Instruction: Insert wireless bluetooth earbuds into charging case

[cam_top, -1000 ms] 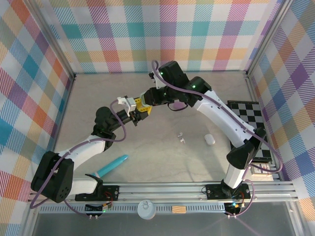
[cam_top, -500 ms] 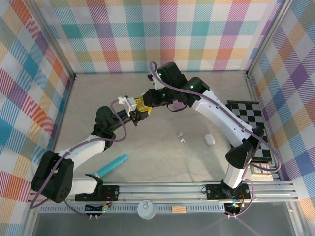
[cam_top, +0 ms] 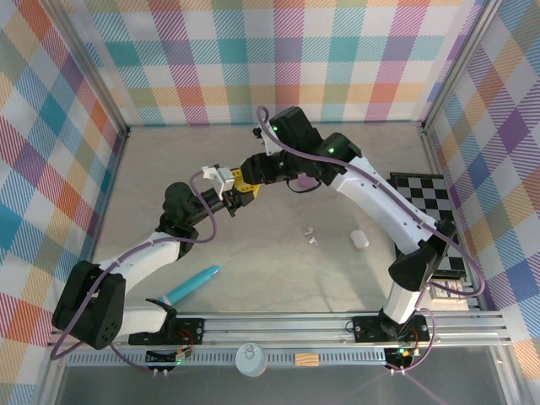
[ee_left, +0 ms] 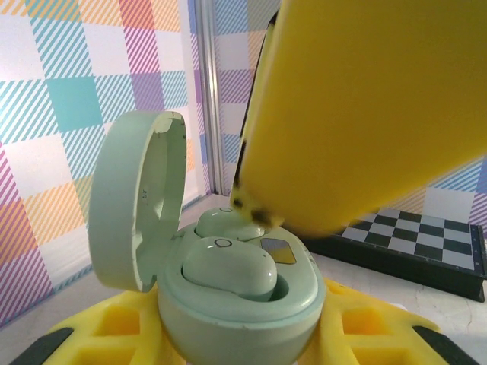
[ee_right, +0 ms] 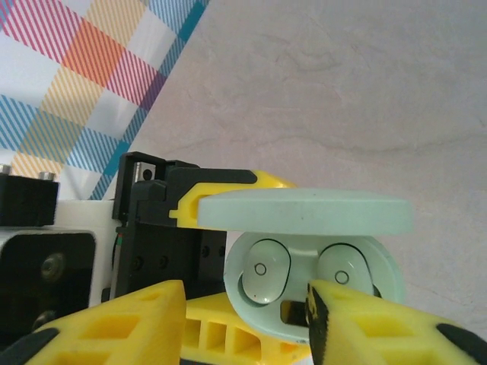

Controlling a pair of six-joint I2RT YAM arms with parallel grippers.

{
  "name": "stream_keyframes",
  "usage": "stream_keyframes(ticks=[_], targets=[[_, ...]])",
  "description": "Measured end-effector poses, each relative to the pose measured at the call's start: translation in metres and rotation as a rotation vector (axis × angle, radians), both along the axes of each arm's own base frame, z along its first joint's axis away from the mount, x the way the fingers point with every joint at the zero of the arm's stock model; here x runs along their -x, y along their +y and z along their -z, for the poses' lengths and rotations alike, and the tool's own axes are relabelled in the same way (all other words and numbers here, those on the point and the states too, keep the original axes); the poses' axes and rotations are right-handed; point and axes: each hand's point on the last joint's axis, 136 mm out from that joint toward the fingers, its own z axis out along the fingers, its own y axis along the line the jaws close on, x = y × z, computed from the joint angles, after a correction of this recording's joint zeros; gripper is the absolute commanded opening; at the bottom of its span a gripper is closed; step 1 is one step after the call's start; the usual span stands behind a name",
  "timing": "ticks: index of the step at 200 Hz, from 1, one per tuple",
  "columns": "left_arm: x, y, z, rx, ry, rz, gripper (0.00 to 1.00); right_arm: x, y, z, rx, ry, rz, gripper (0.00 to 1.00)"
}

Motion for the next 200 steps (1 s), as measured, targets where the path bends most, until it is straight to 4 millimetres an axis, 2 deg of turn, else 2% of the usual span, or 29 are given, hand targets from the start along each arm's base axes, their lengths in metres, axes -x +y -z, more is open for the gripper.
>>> stream_keyframes(ticks=[26, 44, 64, 81, 106, 129, 153, 200], targets=[[0.002, 0.001, -0.004, 0.003, -0.009, 0.001, 0.31, 0.008, -0.016, -0.025, -0.035, -0.063, 0.019, 0.51], [0.004, 0.001, -0.006, 0.003, -0.015, 0.005, 0.31, 0.006, -0.026, -0.045, -0.065, -0.112, 0.049, 0.53], [0.009, 0.001, -0.011, 0.007, -0.029, 0.016, 0.31, -0.004, -0.029, -0.056, -0.079, -0.136, 0.079, 0.55], [0.011, 0.002, -0.015, 0.011, -0.039, 0.021, 0.31, -0.022, -0.026, -0.059, -0.078, -0.141, 0.104, 0.57], [0.013, 0.002, -0.017, 0.013, -0.045, 0.026, 0.31, -0.047, -0.018, -0.047, -0.054, -0.118, 0.127, 0.58], [0.014, 0.002, -0.019, 0.018, -0.044, 0.026, 0.31, -0.054, -0.017, -0.023, -0.011, -0.066, 0.129, 0.6], [0.013, 0.003, -0.015, 0.015, -0.018, 0.019, 0.31, -0.051, -0.019, -0.013, -0.006, -0.049, 0.124, 0.6], [0.01, 0.005, -0.017, 0.027, -0.012, 0.0, 0.31, -0.021, -0.033, 0.005, -0.035, 0.03, 0.11, 0.64]])
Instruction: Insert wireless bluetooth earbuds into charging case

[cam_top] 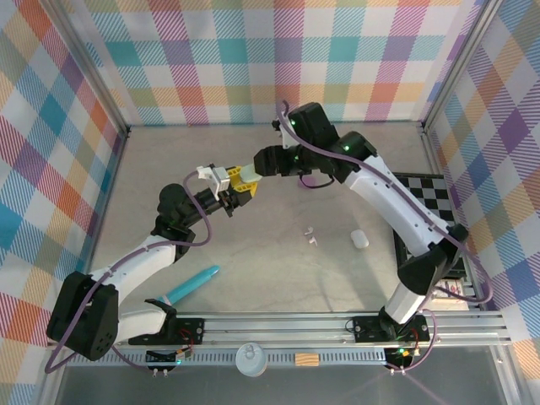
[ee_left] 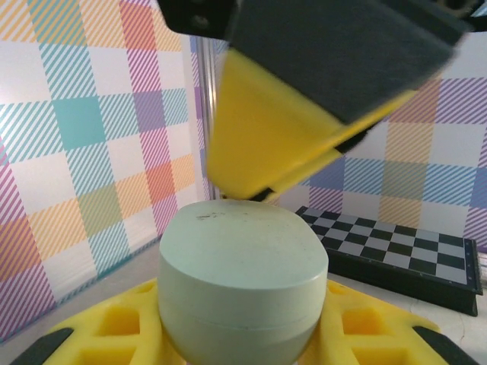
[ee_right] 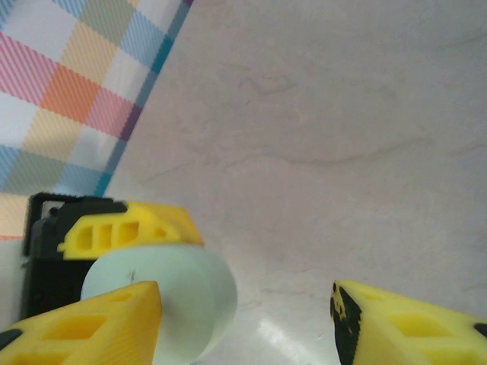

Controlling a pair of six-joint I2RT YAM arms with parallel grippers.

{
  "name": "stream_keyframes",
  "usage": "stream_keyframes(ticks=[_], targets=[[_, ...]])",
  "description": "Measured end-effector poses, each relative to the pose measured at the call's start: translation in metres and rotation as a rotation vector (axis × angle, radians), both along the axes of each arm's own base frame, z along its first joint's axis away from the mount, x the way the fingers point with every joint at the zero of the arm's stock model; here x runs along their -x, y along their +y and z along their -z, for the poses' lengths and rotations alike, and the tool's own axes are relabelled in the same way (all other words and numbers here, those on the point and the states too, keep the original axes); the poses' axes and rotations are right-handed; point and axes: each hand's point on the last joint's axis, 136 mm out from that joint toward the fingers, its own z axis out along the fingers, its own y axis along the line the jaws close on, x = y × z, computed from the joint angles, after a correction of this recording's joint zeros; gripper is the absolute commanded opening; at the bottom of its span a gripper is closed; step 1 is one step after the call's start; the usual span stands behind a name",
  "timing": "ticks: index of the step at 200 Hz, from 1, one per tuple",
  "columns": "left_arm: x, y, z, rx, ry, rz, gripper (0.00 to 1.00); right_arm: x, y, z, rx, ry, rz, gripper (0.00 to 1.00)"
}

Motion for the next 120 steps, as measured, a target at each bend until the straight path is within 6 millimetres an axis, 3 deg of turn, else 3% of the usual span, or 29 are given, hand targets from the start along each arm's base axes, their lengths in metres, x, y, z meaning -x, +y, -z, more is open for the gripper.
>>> stream_keyframes(ticks=[55, 120], targets=[[0.004, 0.001, -0.016, 0.063, -0.016, 0.014, 0.31, 0.019, 0.005, -0.008, -0.276, 0.157, -0.036, 0.69], [0.012, 0.004, -0.033, 0.112, -0.029, 0.029, 0.31, 0.025, 0.031, -0.023, -0.525, 0.338, -0.121, 0.46]])
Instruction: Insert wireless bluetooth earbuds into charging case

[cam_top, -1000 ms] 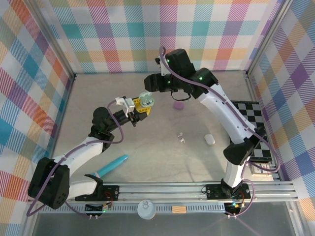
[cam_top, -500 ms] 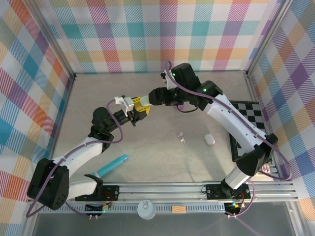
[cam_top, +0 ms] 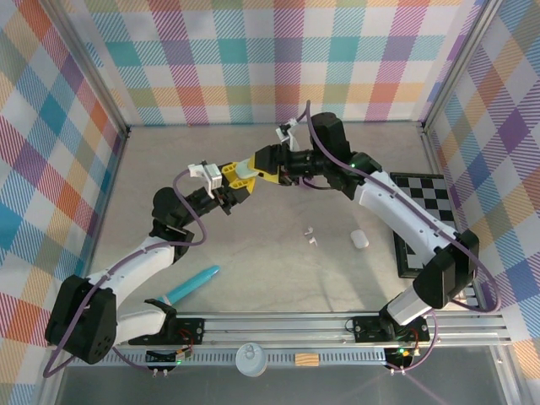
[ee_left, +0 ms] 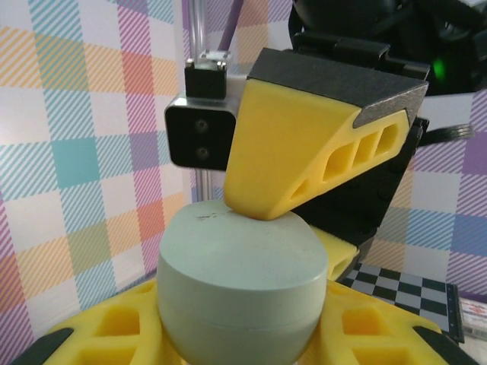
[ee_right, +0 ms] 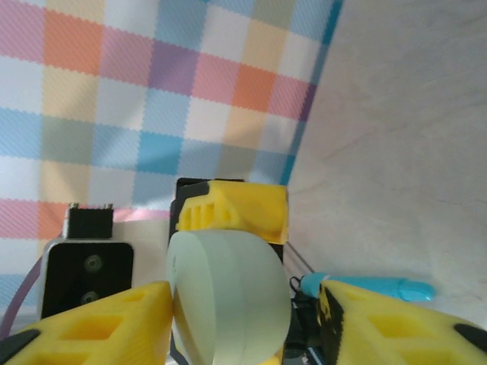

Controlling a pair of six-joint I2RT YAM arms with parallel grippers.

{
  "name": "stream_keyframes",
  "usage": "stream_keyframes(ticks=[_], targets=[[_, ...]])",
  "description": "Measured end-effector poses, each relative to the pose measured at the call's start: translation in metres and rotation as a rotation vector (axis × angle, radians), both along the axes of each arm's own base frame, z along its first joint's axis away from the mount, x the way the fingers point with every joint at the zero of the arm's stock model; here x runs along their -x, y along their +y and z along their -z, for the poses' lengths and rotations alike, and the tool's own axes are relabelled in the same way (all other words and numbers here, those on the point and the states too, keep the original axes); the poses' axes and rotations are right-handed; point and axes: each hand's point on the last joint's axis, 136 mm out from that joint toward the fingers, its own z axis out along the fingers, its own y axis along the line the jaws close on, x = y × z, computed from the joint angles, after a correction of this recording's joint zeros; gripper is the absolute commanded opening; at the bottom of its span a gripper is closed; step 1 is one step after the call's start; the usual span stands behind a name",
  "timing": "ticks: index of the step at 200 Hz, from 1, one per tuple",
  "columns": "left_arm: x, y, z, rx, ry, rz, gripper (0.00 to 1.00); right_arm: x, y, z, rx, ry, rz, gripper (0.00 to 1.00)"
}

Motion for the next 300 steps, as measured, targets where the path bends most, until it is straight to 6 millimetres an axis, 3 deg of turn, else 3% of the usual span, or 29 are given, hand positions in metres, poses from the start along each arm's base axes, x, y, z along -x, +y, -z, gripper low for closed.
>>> stream_keyframes(ticks=[26, 51, 71, 79, 101, 113, 145, 168, 201, 237, 272, 300], targets=[[0.001, 0.0, -0.002, 0.004, -0.004, 0.003, 0.31, 0.001, 0.005, -0.005, -0.053, 0.036, -0.02, 0.39], [0.0, 0.001, -0.003, 0.009, -0.007, -0.003, 0.31, 0.0, 0.006, -0.007, -0.075, 0.062, -0.023, 0.26], [0.0, 0.001, -0.004, 0.012, -0.01, -0.008, 0.36, -0.001, 0.007, -0.008, -0.094, 0.069, -0.023, 0.21], [-0.001, 0.001, -0.003, 0.01, -0.007, -0.01, 0.45, -0.002, 0.007, -0.007, -0.099, 0.071, -0.023, 0.2], [-0.003, 0.001, 0.001, -0.007, -0.002, -0.019, 0.83, -0.007, 0.004, 0.001, -0.095, 0.09, -0.001, 0.19], [-0.002, 0.0, 0.004, -0.022, 0.002, -0.024, 0.99, -0.011, 0.002, 0.008, -0.083, 0.098, 0.02, 0.19], [-0.002, 0.006, 0.015, -0.072, 0.014, -0.075, 1.0, -0.033, -0.022, 0.032, -0.038, 0.095, 0.119, 0.19], [-0.001, 0.011, 0.037, -0.116, 0.066, -0.113, 1.0, -0.054, -0.049, 0.06, 0.018, 0.097, 0.222, 0.19], [0.011, 0.006, 0.092, -0.227, 0.178, -0.126, 1.0, -0.077, -0.082, 0.112, 0.136, 0.088, 0.346, 0.21], [0.026, -0.007, 0.134, -0.325, 0.256, -0.102, 1.0, -0.097, -0.085, 0.179, 0.272, 0.111, 0.371, 0.21], [0.03, -0.017, 0.151, -0.368, 0.283, -0.083, 1.0, -0.108, -0.087, 0.253, 0.412, 0.177, 0.373, 0.2], [0.028, -0.02, 0.16, -0.385, 0.302, -0.085, 1.0, -0.121, -0.086, 0.286, 0.479, 0.19, 0.375, 0.21]])
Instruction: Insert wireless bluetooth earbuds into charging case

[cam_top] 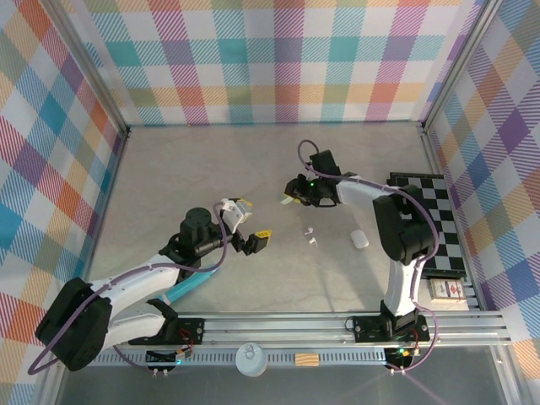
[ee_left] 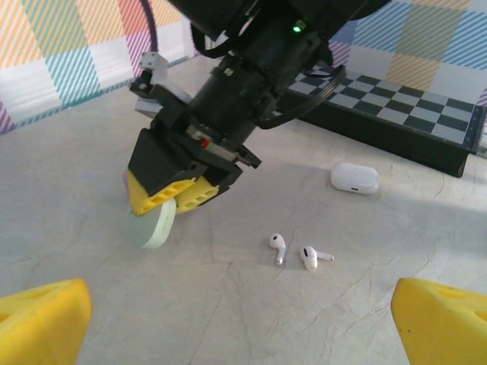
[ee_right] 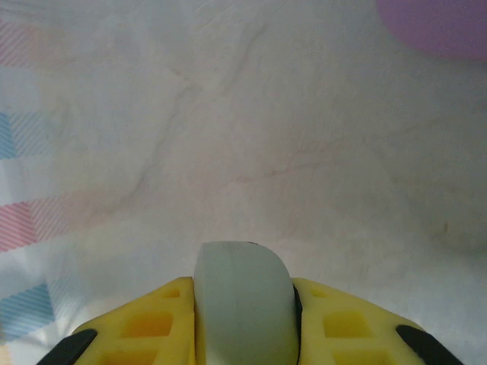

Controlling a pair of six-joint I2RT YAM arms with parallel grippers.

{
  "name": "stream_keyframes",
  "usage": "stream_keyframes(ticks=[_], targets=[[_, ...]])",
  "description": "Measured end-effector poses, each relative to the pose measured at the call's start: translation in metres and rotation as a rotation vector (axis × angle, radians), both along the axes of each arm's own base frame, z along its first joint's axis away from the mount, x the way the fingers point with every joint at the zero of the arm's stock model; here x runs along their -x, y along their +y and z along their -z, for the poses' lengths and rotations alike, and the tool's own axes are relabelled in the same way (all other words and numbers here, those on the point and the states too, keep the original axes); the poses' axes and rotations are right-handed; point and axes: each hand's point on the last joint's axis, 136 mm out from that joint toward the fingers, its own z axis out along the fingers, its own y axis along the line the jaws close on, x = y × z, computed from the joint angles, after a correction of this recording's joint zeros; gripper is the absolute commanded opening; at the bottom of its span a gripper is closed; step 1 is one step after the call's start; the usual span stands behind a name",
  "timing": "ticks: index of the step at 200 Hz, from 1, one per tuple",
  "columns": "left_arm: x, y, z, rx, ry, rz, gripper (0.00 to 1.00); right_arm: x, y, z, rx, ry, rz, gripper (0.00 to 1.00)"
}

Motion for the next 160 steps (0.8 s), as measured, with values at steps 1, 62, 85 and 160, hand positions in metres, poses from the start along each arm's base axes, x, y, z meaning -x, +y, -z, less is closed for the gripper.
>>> stream_keyframes(ticks=[1, 62, 85, 160], targets=[[0.0, 0.0, 0.0, 0.0, 0.001, 0.0, 1.0, 0.0, 0.0, 0.001, 0.001, 0.0, 0.001, 0.21], [-0.002, -0.003, 0.004, -0.002, 0.004, 0.003, 1.0, -0.024, 0.004, 0.019, 0.062, -0.034, -0.015, 0.39], [-0.003, -0.004, 0.008, -0.007, 0.012, 0.003, 1.0, -0.029, 0.002, 0.02, 0.093, -0.045, -0.024, 0.46], [-0.004, -0.007, 0.01, -0.005, 0.032, 0.007, 1.0, -0.019, -0.053, -0.004, 0.421, -0.164, -0.071, 0.87]])
